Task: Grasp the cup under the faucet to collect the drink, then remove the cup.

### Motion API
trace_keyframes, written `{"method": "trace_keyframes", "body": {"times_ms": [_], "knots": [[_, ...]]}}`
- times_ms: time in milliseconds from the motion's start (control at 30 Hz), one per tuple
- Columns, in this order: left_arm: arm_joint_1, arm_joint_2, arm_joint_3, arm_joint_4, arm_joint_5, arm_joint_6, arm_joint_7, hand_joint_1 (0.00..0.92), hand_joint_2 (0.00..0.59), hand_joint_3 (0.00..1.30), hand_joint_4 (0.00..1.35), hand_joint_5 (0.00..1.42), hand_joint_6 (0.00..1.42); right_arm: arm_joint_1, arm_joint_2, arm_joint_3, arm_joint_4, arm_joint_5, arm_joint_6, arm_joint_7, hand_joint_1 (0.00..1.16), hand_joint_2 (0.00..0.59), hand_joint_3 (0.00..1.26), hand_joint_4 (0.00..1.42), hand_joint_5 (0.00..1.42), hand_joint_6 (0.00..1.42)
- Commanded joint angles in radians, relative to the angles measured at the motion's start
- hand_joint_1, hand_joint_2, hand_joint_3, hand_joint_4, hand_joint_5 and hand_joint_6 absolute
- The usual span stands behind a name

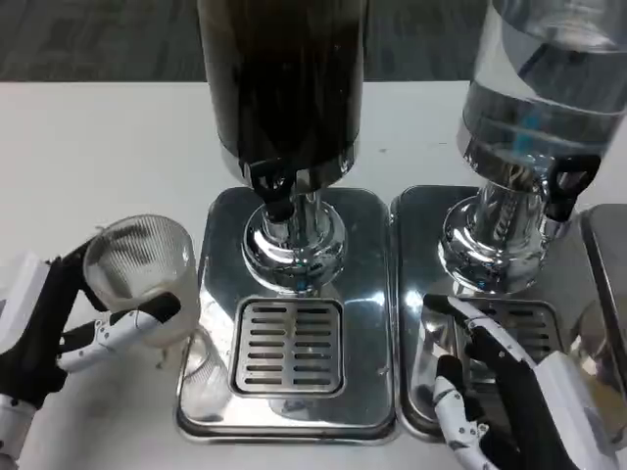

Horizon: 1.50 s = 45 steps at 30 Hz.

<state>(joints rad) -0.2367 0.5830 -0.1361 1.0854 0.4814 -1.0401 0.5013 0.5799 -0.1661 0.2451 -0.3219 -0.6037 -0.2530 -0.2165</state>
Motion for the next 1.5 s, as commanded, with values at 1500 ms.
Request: {"method": "trace_keyframes", "body": {"times_ms": [1500], "knots": [[-0.169,-0.091,-0.162,0.042,0.055,0.078,-0.26,0.144,0.199,0.27,0.33,0.53,0.51,0.019,0.045,0.01,0.003,-0.009,0.003,-0.047,0.41,0.586,0.23,0.17,0.17,0.27]]}}
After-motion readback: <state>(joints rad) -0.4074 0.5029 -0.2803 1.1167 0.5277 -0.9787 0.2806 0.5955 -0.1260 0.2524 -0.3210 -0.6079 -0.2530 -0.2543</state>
